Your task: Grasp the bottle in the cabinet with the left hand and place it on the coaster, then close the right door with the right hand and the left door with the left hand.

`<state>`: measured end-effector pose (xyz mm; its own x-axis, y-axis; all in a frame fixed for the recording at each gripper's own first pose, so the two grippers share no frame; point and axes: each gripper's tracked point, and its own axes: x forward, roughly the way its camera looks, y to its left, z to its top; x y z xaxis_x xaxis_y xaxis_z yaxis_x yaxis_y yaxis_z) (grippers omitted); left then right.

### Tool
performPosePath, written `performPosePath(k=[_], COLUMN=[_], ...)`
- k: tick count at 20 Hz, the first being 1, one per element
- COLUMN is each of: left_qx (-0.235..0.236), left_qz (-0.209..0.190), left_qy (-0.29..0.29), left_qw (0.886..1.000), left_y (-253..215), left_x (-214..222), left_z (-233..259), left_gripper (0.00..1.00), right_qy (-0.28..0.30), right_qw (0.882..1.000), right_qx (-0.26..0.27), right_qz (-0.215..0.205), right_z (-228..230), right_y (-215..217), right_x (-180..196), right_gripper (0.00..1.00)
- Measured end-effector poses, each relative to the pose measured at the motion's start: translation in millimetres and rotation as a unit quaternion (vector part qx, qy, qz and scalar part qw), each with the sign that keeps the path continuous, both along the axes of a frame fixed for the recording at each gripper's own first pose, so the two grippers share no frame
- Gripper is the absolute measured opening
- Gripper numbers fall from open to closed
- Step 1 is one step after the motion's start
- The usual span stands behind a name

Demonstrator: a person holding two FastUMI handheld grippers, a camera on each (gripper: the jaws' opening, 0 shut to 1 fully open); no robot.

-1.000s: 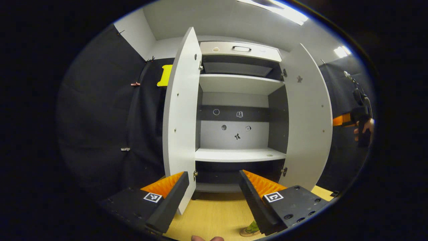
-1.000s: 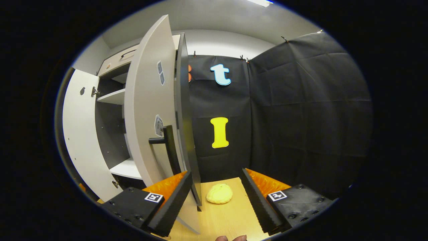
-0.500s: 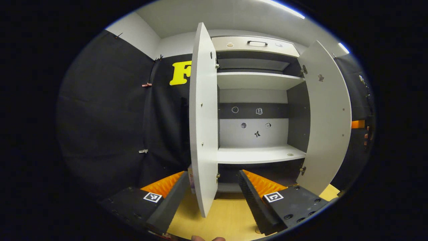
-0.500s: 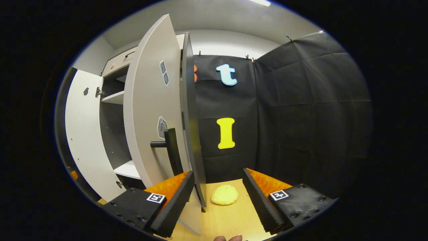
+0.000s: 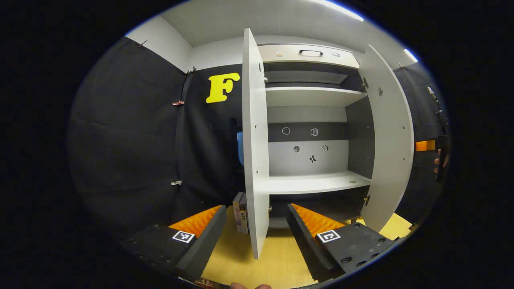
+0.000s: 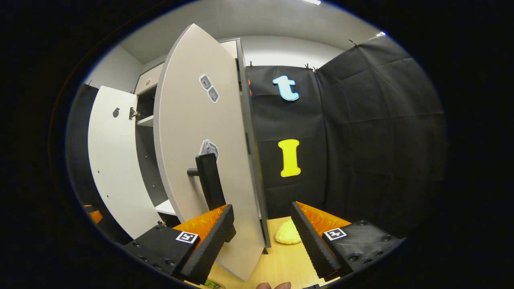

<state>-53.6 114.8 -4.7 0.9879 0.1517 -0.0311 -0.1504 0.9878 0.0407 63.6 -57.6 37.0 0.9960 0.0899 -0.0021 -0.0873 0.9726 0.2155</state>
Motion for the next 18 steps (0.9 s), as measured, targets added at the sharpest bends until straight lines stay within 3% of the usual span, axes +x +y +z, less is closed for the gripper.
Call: performPosePath(k=[8,12,18], left_qx=[-0.008,-0.006,-0.01], left_qz=[0.009,0.017,0.021], left_qy=[0.001,0.006,0.009], left_qw=[1.0,1.0,1.0], left_y=[17.9,30.5,48.6], left_x=[-10.2,-11.9,-2.5], left_z=[-6.2,-11.1,-12.7], left_gripper=[0.95,0.95,0.95], right_qy=[-0.003,-0.011,-0.009], right_qw=[0.997,0.996,0.997], right_qx=[-0.014,-0.035,-0.023], right_qz=[0.072,0.079,0.071], right_z=[-0.2,-1.4,-0.4], right_y=[97.4,127.1,144.3], right_x=[31.2,55.9,72.7], right_gripper=[0.98,0.98,0.98])
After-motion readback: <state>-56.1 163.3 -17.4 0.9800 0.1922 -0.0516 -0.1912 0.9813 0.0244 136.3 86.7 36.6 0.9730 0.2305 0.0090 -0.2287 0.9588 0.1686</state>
